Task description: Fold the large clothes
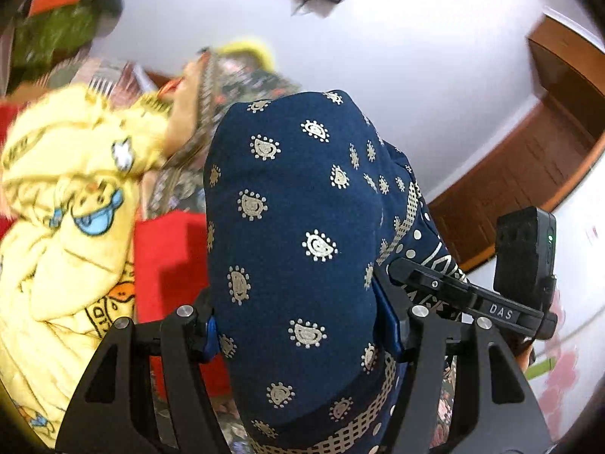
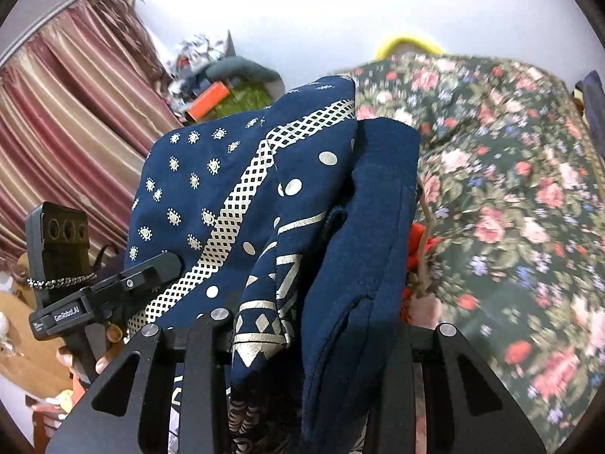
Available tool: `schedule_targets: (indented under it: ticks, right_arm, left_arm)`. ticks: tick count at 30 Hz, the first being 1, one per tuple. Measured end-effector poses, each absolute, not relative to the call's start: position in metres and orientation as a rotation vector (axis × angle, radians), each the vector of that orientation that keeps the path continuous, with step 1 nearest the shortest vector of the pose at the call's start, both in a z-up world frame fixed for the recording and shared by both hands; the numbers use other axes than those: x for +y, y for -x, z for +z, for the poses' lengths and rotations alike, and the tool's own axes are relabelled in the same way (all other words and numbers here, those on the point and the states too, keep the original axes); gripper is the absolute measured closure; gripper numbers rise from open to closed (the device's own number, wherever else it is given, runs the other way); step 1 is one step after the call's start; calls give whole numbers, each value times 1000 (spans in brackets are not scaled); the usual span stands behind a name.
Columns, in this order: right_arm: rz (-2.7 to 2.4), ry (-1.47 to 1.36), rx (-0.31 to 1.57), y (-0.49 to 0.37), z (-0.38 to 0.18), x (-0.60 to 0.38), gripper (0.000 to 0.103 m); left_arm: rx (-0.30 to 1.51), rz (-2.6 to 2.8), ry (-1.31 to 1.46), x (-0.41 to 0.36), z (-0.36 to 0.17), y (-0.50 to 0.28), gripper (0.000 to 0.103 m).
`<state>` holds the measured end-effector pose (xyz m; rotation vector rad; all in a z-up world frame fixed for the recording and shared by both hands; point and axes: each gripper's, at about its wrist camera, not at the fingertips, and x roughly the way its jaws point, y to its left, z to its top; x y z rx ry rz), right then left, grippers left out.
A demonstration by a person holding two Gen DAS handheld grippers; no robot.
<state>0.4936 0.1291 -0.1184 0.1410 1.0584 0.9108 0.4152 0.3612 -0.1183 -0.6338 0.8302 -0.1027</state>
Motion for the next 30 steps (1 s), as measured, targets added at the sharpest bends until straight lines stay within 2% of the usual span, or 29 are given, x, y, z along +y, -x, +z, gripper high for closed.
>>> schedule_targets:
  ticks: [4,7,9,11,13,17,20,22,23,30]
  right_arm:
    - [869,-121,1135,-512,-156,156,72]
    - [842,-154,1251,-530,-209,167,72]
    - [818,-168,1320,-538,-243,171,72]
    - [817,-162,1315,-539,-261,168,71]
    - [832,-160,1288,-536,-262,163,68]
    - [830,-52,1247,-521,-245,157,60]
    - [774,72,1178,-504,-230,153,46]
    - [735,156,1131,-493,-226,152,31]
    - [714,212,1101,-483,-224,147,27]
    - [671,282,1047,-453,-225,105,24]
  left_arm:
    - [920,-67,679,379,-173,-433,39]
    - [1008,-27,718,387,-222,-446,38]
    - [1055,-2,749,393,-261,-450,30]
    - [1023,-23,821,399,-276,-444,26]
    - [1006,-43,847,401,-276,-437,25]
    - [1005,24,661,381,-248,-423,22]
    - [1003,66,508,363,-231,-409,13]
    - [998,89,426,353,-228,-399,10]
    - [998,88,390,346,-226,-392,8]
    - [984,180,362,330,-228,-348,7]
